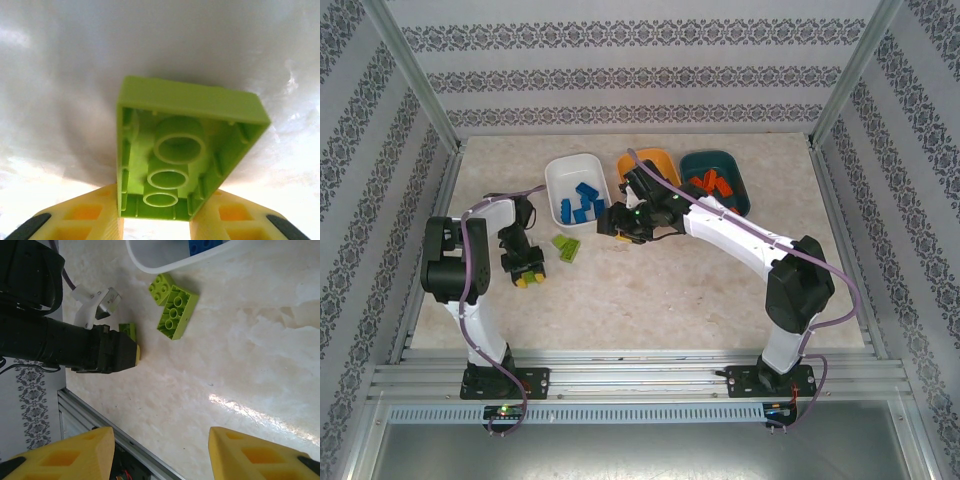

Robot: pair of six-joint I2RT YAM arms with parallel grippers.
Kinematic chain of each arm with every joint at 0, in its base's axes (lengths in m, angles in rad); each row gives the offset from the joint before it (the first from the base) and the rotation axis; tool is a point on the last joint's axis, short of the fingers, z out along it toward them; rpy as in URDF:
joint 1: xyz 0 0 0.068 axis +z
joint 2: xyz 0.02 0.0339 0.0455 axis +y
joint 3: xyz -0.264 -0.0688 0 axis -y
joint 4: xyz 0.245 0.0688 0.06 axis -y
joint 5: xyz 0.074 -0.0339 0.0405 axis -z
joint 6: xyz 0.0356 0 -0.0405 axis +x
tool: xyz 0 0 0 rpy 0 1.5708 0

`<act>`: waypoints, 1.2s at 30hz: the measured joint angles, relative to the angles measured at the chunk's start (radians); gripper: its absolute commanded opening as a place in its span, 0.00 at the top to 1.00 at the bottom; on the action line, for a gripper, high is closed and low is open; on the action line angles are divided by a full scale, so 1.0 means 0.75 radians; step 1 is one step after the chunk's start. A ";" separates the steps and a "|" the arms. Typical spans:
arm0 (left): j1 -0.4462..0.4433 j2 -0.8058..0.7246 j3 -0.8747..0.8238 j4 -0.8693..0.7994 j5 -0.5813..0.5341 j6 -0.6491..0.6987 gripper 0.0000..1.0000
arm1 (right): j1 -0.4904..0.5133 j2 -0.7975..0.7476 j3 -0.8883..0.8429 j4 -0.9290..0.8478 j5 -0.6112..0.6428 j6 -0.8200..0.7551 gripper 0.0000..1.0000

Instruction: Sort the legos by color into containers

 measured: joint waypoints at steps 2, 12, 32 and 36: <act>-0.001 -0.019 0.000 0.041 0.001 0.000 0.68 | -0.001 0.000 -0.001 -0.001 0.001 -0.003 0.47; -0.001 -0.292 0.002 0.080 0.045 -0.002 0.68 | -0.018 -0.051 -0.086 0.000 0.018 -0.004 0.47; -0.292 0.129 0.852 0.017 0.202 -0.154 0.67 | -0.439 -0.937 -0.589 -0.117 0.266 -0.135 0.19; -0.418 0.347 1.168 -0.013 0.229 -0.187 0.67 | -0.575 -1.023 -0.678 -0.133 0.227 -0.124 0.02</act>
